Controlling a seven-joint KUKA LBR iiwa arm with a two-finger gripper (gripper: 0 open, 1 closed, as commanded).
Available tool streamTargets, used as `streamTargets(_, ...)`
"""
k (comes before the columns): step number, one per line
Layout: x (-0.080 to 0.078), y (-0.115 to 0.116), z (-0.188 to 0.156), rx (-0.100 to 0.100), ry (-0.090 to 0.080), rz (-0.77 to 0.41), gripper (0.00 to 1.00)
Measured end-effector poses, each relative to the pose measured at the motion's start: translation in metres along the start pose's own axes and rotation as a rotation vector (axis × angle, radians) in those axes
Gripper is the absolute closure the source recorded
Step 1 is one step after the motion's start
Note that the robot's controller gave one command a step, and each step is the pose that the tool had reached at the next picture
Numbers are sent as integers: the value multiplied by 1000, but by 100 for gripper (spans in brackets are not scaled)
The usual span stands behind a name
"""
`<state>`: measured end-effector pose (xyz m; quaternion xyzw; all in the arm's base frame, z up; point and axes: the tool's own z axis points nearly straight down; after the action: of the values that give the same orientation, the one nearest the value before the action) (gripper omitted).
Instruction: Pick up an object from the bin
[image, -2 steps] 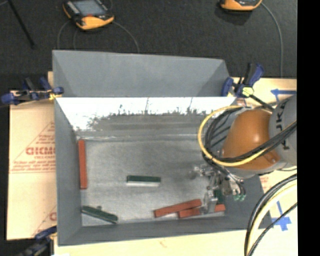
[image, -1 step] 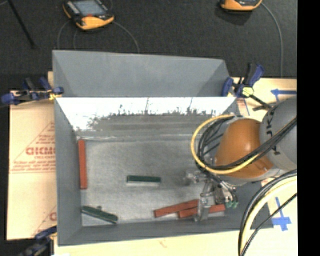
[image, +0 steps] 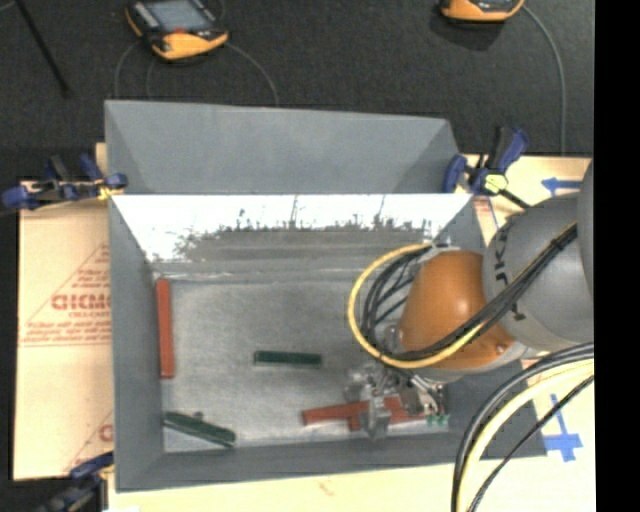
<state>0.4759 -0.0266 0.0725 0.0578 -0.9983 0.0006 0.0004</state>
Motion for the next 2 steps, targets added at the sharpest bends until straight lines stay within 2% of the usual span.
streamTargets(1,0,0,0,0,0,-1,100)
streamTargets(2,-45,12,-54,0,-4,62,100)
